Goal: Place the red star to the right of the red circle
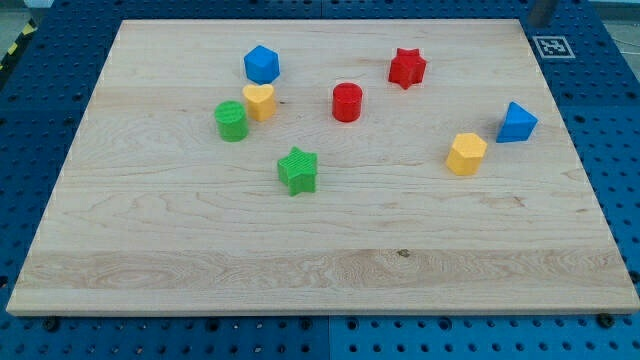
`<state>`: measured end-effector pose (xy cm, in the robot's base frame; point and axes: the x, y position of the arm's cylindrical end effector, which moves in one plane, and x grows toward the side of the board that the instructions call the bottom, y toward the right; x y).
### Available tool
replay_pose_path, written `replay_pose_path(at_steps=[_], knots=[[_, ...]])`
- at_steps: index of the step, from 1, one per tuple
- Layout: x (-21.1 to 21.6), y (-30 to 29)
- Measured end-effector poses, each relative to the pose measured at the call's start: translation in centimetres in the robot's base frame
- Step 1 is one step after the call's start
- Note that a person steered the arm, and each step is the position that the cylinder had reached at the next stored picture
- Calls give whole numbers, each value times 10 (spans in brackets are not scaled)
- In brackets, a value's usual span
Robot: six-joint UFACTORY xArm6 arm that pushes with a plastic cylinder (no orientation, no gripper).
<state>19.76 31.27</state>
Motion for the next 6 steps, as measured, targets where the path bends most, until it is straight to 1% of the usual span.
replay_pose_path(at_steps=[1, 3, 4, 6], knots=[[0, -21], [15, -93], [32, -128], [88, -189]])
